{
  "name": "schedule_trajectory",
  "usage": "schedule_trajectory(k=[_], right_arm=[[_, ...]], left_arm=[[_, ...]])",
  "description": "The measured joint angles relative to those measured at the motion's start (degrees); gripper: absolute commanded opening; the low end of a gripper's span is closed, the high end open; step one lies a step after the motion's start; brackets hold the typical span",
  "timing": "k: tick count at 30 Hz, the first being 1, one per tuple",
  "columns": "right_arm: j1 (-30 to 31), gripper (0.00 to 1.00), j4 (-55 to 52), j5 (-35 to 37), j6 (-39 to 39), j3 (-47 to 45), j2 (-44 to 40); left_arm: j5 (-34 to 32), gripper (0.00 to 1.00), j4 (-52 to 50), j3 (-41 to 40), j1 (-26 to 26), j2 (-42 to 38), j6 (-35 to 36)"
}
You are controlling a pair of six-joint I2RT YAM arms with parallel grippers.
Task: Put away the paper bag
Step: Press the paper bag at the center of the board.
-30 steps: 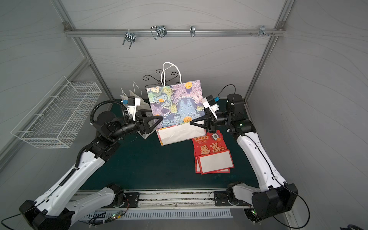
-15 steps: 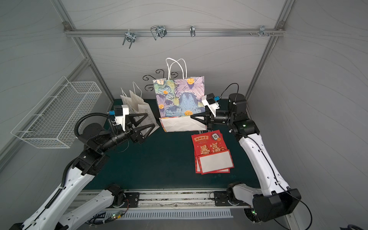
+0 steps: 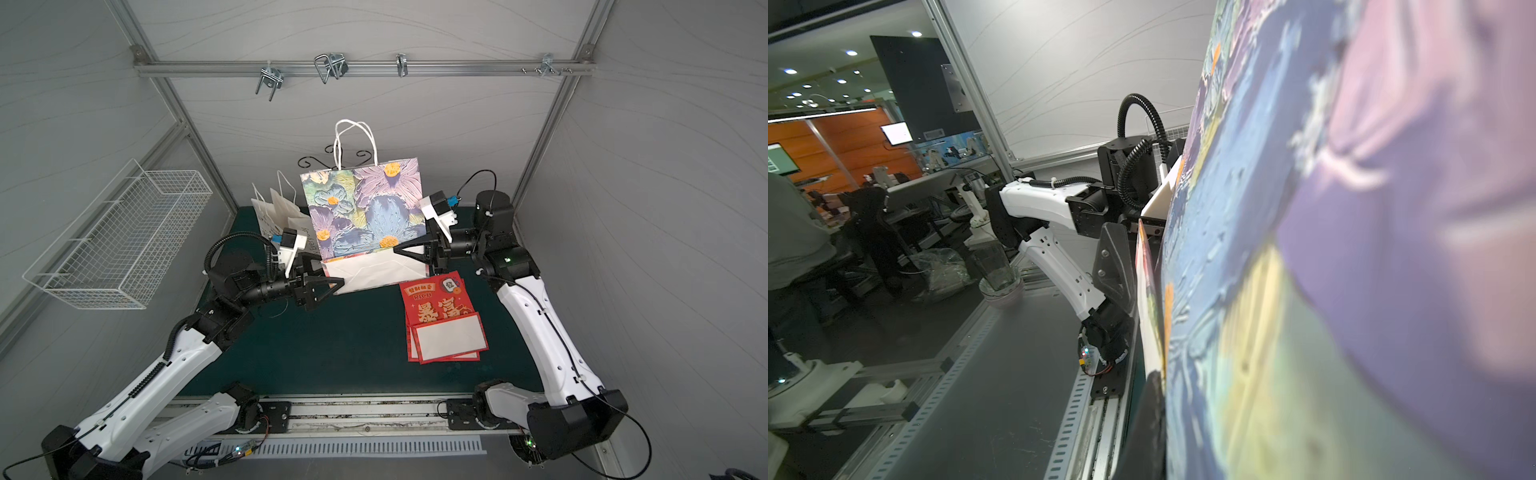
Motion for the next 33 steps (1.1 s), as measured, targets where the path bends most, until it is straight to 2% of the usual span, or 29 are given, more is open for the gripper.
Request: schedule_trajectory(k=[3, 7, 12, 14, 16, 17, 18, 19, 21, 22, 24, 26, 29, 32, 33], right_arm=[[0.0, 0.00, 0.6, -1.5, 1.9, 0.0, 1.0], [0.0, 0.00, 1.6, -1.9, 3.5, 0.0, 2.3], [0.2, 0.00, 1.9, -1.9, 4.5, -0.3, 3.1], [0.3, 0.00, 2.0, -1.9, 4.9, -0.6, 3.2], [0.3, 0.00, 2.1, -1.9, 5.0, -1.0, 3.2], [0.3, 0.00, 2.1, -1.8, 5.0, -1.2, 3.2], [0.3, 0.05, 2.1, -1.8, 5.0, -1.3, 3.2], [0.3, 0.18, 2.1, -1.8, 5.2, -1.5, 3.1], [0.3, 0.37, 1.9, -1.7, 5.1, -1.8, 3.1], [0.3, 0.44, 1.5, -1.8, 5.0, -2.1, 3.1], [0.3, 0.47, 0.4, -1.6, 4.8, -2.9, 2.7], [0.3, 0.47, -1.4, -1.4, 4.1, -4.5, 1.6], [0.3, 0.40, -3.5, -1.2, 3.3, -8.6, -1.1], [0.2, 0.27, -4.5, -1.0, 3.4, -12.7, -3.5], [0.2, 0.18, -4.8, -0.8, 3.7, -13.6, -3.9]], left_arm=[[0.8, 0.89, 8.2, -1.9, -0.1, 1.5, -5.6], [1.0, 0.63, 15.3, -2.7, -0.8, 3.3, -10.3], [0.7, 0.37, 21.4, -2.7, -1.5, 4.5, -13.6], [0.4, 0.23, 22.9, -2.7, -1.6, 4.9, -14.4], [0.0, 0.01, 23.9, -2.7, -1.7, 5.0, -15.2], [-0.2, 0.00, 24.2, -2.8, -1.7, 5.0, -15.0], [-0.3, 0.00, 24.2, -2.8, -1.7, 5.0, -15.3], [-0.5, 0.00, 24.0, -2.9, -1.7, 5.0, -15.4], [-1.0, 0.00, 23.8, -3.0, -1.7, 5.0, -15.6], [-1.6, 0.00, 23.6, -3.0, -1.7, 5.0, -15.6], [-2.4, 0.00, 22.8, -3.0, -1.7, 4.8, -15.6], [-3.0, 0.00, 22.2, -3.1, -1.7, 4.6, -15.9], [-3.5, 0.00, 21.5, -3.3, -1.8, 4.5, -16.6], [-3.6, 0.00, 20.5, -3.9, -1.8, 4.5, -17.8], [-3.6, 0.00, 20.0, -4.0, -1.8, 4.4, -18.0]])
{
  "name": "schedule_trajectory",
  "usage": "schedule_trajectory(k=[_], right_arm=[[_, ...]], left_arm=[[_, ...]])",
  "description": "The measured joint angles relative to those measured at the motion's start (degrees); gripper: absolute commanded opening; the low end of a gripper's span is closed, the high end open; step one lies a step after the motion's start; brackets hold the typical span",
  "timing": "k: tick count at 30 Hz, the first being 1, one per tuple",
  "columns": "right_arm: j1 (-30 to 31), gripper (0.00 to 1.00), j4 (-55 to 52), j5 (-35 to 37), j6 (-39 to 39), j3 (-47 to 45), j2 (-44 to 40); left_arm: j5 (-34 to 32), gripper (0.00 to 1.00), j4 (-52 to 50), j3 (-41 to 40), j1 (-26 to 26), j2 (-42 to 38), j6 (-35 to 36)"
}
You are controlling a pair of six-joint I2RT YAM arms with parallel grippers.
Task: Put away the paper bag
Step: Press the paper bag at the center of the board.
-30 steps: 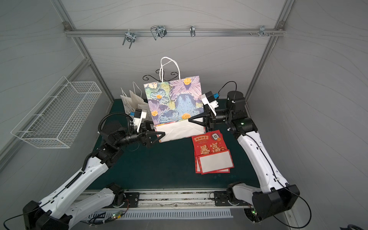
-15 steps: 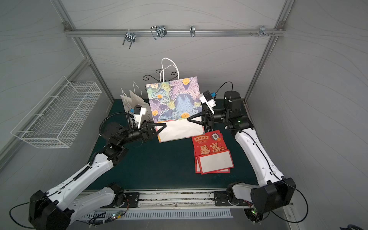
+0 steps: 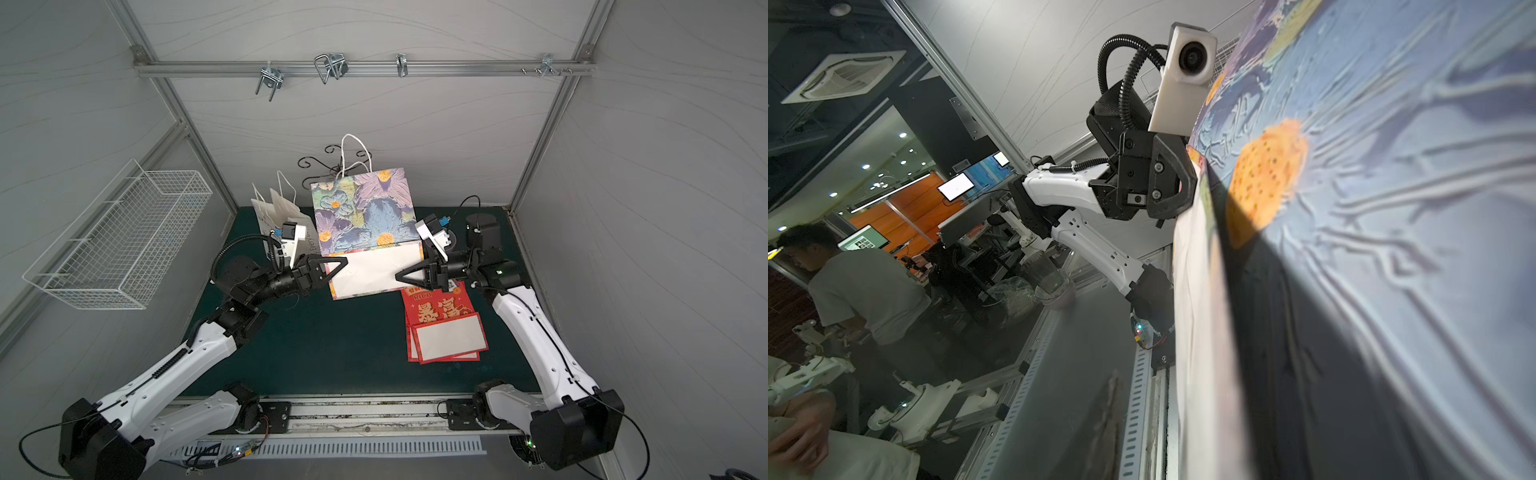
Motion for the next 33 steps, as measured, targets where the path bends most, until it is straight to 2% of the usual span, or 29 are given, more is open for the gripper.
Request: schedule_trajectory(k=[2, 7, 9, 10, 12, 15, 17, 19, 21, 26, 28, 30, 33], right_arm=[[0.0, 0.01, 0.0, 0.3, 0.3, -1.2, -0.3], [-0.1, 0.00, 0.8, 0.5, 1.8, -2.3, -0.3], [-0.1, 0.32, 2.2, 0.5, 3.3, -2.5, -0.3], [-0.1, 0.42, 3.4, 0.5, 4.6, -2.5, -0.3], [-0.4, 0.47, 5.9, 0.6, 6.4, -2.5, -0.3], [-1.1, 0.43, 10.8, 0.6, 9.9, -2.5, -0.6], [-1.5, 0.31, 13.7, 0.6, 12.0, -2.5, -0.6], [-1.7, 0.13, 15.7, 0.7, 13.8, -2.4, -0.6], [-1.9, 0.00, 17.1, 0.9, 14.4, -2.4, -0.5], [-1.9, 0.00, 18.1, 1.3, 15.8, -2.4, -0.4], [-1.9, 0.19, 18.2, 1.6, 16.1, -2.4, -0.4], [-2.0, 0.25, 18.5, 2.3, 16.5, -2.2, -0.4], [-2.3, 0.21, 19.4, 3.3, 16.7, -1.3, -0.4]], left_arm=[[0.0, 0.00, -1.1, -0.1, 0.0, 0.0, -0.4], [0.2, 0.00, -3.1, -0.1, 0.0, -0.2, -0.8], [0.2, 0.00, -3.4, -0.1, 0.0, -0.4, -0.8], [0.2, 0.00, -3.7, -0.1, 0.0, -0.7, -0.8], [0.4, 0.00, -4.1, -0.2, 0.0, -1.1, -0.7], [1.5, 0.00, -4.7, -0.4, 0.0, -1.4, -0.4], [2.6, 0.00, -5.4, -0.4, 0.0, -1.4, -0.1], [3.8, 0.00, -6.1, -0.4, 0.0, -1.4, 0.4], [4.7, 0.00, -7.1, -0.4, 0.0, -1.4, 0.8], [5.5, 0.00, -7.8, -0.4, 0.1, -1.5, 1.6], [5.5, 0.00, -8.2, -0.4, 0.1, -1.7, 2.1], [6.1, 0.00, -9.8, -0.4, 0.0, -2.1, 2.8], [7.1, 0.00, -12.2, -0.4, 0.0, -2.1, 3.8]])
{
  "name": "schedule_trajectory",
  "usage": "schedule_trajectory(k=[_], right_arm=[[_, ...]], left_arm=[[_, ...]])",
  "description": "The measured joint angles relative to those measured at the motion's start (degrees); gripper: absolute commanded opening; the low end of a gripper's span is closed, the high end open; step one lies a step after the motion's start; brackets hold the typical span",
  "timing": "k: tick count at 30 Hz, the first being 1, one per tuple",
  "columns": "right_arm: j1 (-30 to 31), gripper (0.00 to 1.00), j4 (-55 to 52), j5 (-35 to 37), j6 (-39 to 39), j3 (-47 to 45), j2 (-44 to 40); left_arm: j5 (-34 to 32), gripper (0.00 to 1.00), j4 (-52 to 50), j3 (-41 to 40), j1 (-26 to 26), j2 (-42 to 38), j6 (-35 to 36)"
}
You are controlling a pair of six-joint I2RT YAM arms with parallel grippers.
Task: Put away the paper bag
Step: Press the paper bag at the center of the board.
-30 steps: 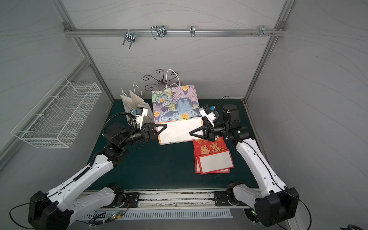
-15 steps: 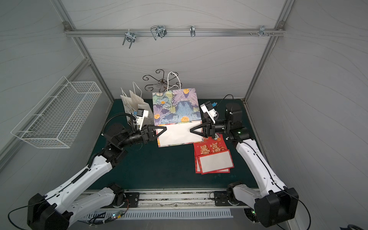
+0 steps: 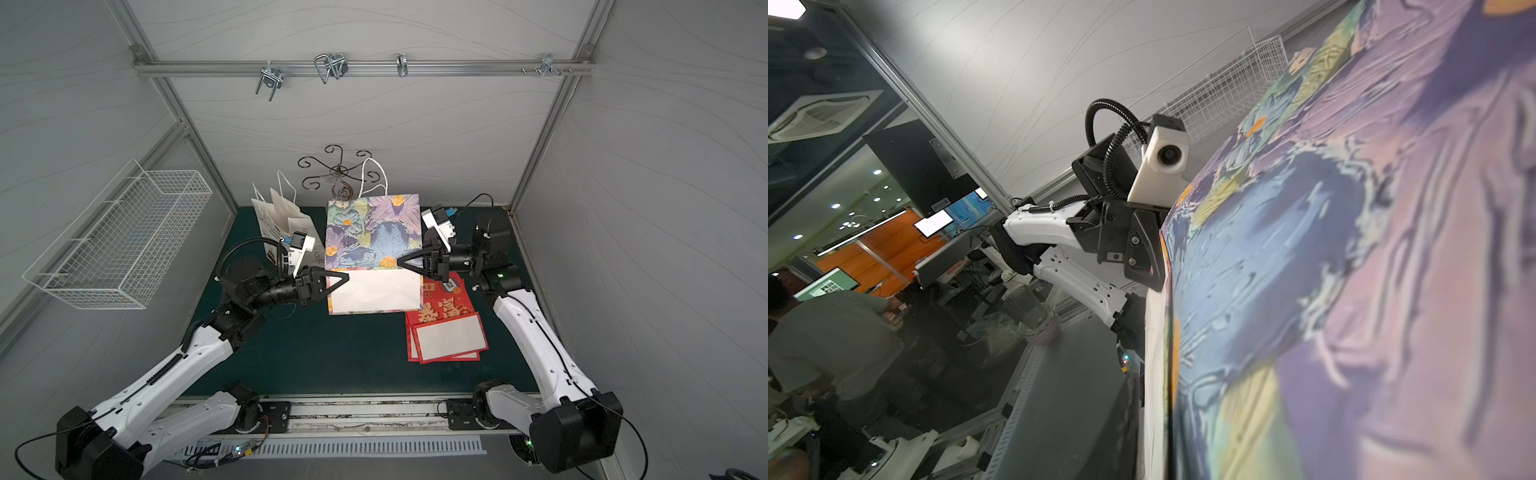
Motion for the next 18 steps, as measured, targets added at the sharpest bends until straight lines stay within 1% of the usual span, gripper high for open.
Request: schedule_trajectory(k=[2, 4, 10, 11, 12, 14, 15, 16, 17, 18], right_arm=[[-0.1, 0.13, 0.5, 0.5, -0.1, 0.9, 0.0], [-0.2, 0.01, 1.5, 0.7, 0.4, 1.6, 0.1], [-0.4, 0.00, 4.5, 0.4, 3.1, 1.9, 1.0], [-0.4, 0.06, 4.8, 0.4, 3.6, 1.9, 1.2], [-0.4, 0.15, 5.1, 0.5, 4.0, 1.9, 1.2], [-0.6, 0.26, 5.7, 1.0, 4.9, 2.0, 1.2], [-0.7, 0.29, 6.3, 1.4, 5.1, 2.2, 1.2], [-0.9, 0.29, 6.6, 1.9, 5.2, 2.6, 1.2], [-1.1, 0.28, 7.1, 2.1, 5.4, 2.9, 1.2], [-1.3, 0.25, 7.6, 2.4, 5.4, 3.3, 1.2]], left_arm=[[0.7, 0.00, -1.1, 0.0, 0.0, 0.0, 0.7], [1.3, 0.00, -2.1, 0.0, 0.0, 0.0, 1.2], [1.7, 0.00, -3.0, 0.3, 0.0, 0.1, 2.8], [1.7, 0.00, -3.0, 0.4, 0.1, 0.1, 3.0], [1.7, 0.00, -3.0, 0.5, 0.0, 0.1, 3.2], [2.1, 0.00, -3.8, 0.6, 0.0, 0.1, 3.8], [2.3, 0.00, -4.5, 0.6, 0.0, 0.2, 4.2], [2.6, 0.00, -5.4, 0.6, 0.0, 0.2, 4.5], [2.7, 0.00, -5.9, 0.6, 0.0, 0.2, 4.8], [2.8, 0.00, -6.5, 0.6, 0.0, 0.3, 5.0]])
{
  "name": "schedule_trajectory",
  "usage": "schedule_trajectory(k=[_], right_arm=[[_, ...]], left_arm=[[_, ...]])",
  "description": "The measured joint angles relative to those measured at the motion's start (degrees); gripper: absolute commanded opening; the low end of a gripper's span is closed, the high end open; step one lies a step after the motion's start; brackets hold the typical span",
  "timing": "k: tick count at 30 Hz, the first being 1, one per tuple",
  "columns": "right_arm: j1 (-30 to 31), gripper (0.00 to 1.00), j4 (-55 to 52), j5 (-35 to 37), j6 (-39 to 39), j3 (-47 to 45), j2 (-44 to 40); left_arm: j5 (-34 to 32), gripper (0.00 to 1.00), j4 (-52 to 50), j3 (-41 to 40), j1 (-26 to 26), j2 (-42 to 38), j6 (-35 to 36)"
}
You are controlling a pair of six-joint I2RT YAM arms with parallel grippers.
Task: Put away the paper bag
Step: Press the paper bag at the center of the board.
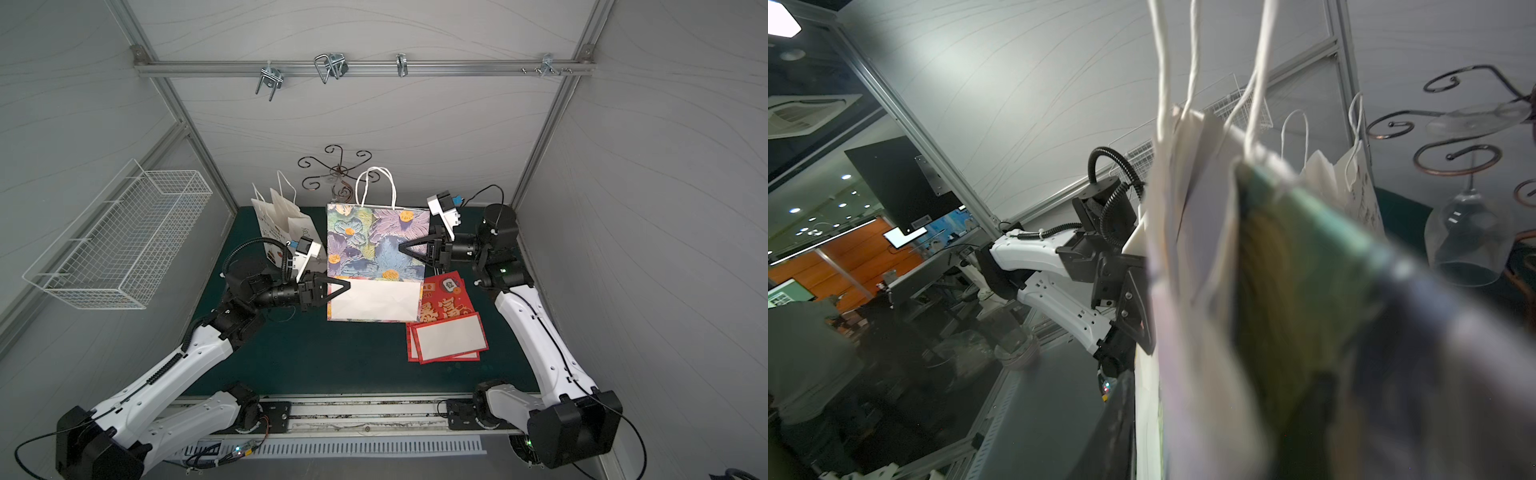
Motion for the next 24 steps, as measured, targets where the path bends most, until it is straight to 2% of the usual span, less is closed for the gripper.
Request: schedule_trajectory(k=[4, 8, 9, 11, 13, 15, 19, 24], right_arm=[[-0.3, 0.01, 2.0, 1.3, 0.2, 0.6, -0.1], [-0.5, 0.00, 3.0, 1.5, 0.9, 0.6, -0.1], [-0.5, 0.03, 3.2, 1.6, 1.0, 0.6, -0.1], [-0.5, 0.23, 3.5, 1.7, 1.3, 0.6, -0.1], [-0.6, 0.27, 3.8, 2.3, 1.4, 0.6, -0.1], [-0.7, 0.24, 3.9, 2.5, 1.4, 1.1, -0.1], [-1.0, 0.00, 4.7, 2.7, 1.2, 2.8, -0.1], [-1.1, 0.00, 5.0, 2.2, 1.6, 3.1, -0.1]], left_arm=[[0.4, 0.00, -2.0, 0.0, 0.0, 0.1, 1.0], [0.6, 0.00, -2.5, 0.2, 0.0, 0.1, 1.7], [0.6, 0.00, -2.7, 0.4, 0.0, 0.1, 1.9], [0.6, 0.00, -2.9, 0.7, 0.0, 0.1, 2.3], [0.9, 0.00, -3.4, 0.7, 0.0, 0.1, 2.5], [1.0, 0.00, -4.5, 0.7, 0.0, 0.1, 2.8], [1.4, 0.00, -5.5, 0.7, 0.0, 0.1, 3.7], [1.5, 0.00, -5.4, 0.9, 0.0, 0.2, 4.7]])
